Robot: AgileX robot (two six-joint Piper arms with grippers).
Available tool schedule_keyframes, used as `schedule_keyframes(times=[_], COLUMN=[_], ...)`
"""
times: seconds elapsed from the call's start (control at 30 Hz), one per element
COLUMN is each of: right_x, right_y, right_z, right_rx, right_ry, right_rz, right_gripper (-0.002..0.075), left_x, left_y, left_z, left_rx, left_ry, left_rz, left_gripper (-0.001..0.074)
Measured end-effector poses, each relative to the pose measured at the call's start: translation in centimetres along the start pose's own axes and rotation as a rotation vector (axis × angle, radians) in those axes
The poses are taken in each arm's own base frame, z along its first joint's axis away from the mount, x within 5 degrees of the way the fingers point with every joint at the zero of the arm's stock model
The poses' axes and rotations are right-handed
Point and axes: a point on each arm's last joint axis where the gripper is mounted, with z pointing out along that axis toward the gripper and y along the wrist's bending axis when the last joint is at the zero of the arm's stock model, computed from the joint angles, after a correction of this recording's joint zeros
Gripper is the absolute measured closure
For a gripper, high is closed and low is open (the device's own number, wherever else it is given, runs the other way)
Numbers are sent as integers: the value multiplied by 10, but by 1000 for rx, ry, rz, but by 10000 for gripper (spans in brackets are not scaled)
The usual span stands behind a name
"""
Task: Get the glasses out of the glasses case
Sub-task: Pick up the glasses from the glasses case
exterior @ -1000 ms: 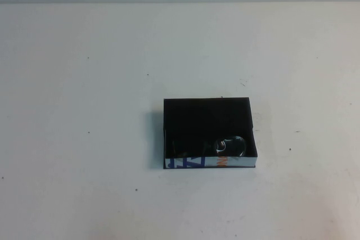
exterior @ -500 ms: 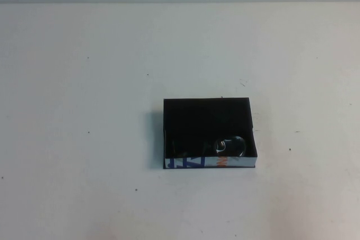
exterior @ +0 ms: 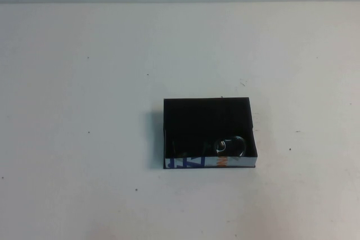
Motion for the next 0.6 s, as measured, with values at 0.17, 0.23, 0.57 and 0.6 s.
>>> schedule_keyframes(times=[0.17,0.23,0.57,0.6], right_x=[-31,-49,-78,-76], right_y=[9,18,64,68], right_z=[35,49,136,146], right_rx=[-146,-252,-655,-682], right_ry=[207,282,695,724], right_rz=[-226,-338,-739,-787], right_gripper=[744,744,744,744], left_x=[0,0,0,0], left_y=[0,0,0,0], left_z=[0,0,0,0], left_rx=[0,0,0,0], left_ry=[0,0,0,0], left_rz=[0,0,0,0], left_gripper=[739,739,739,739])
